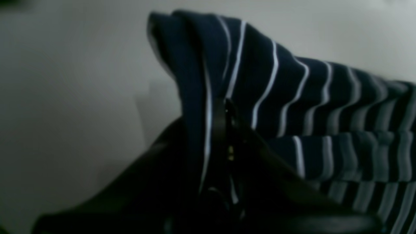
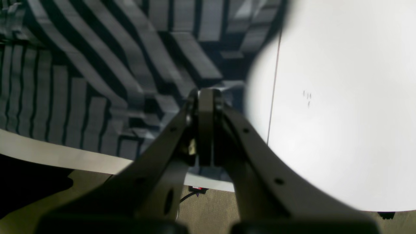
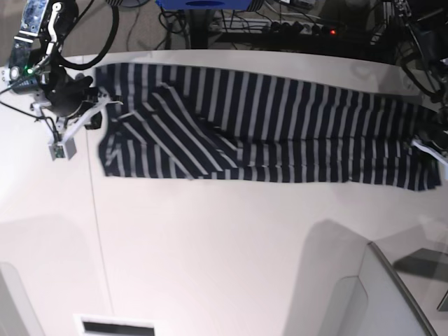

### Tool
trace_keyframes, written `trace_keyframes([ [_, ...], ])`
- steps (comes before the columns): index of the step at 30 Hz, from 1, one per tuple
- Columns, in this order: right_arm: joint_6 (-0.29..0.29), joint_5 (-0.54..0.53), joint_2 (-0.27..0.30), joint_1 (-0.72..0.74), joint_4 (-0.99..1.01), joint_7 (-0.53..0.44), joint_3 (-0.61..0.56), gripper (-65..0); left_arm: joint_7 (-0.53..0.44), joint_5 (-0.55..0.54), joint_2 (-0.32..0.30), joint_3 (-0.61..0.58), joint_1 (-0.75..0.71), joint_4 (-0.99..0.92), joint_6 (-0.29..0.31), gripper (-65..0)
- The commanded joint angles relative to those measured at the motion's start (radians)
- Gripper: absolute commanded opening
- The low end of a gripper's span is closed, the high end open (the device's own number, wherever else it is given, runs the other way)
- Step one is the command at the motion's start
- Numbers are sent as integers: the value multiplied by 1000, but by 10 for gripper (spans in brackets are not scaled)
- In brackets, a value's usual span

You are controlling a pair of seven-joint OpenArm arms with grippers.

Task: Layout the t-shirt on the table in an organized manner, then fold the t-shirt properly
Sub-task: 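Release the shirt and raise both grippers, then lower the left gripper onto the folded shirt and press the fold flat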

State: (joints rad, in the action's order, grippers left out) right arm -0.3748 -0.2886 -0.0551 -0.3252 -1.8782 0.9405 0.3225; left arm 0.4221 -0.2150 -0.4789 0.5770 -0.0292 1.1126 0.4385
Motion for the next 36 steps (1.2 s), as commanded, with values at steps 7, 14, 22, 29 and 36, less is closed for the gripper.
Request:
trace_keyframes([
  [7,-2,-11,2,7,-16,-18,0,-650,83,-10,111,-56,-183,346,-177,-650],
  [14,-2,-11,2,8,-16,-18,-1,-650,91,-10,300,-58,-242,515,-252,-650],
  [22,-2,-11,7,8,-16,-18,-1,-650,165,98,366,-214,-205,538,-292,-650],
  [29,-2,-11,8,8,-16,-18,-1,-650,192,124,411,-257,-156,527,-292,-650],
  [36,-2,-13,5,8,-16,-18,-1,-650,237,124,415,-308,-111,493,-292,-650],
])
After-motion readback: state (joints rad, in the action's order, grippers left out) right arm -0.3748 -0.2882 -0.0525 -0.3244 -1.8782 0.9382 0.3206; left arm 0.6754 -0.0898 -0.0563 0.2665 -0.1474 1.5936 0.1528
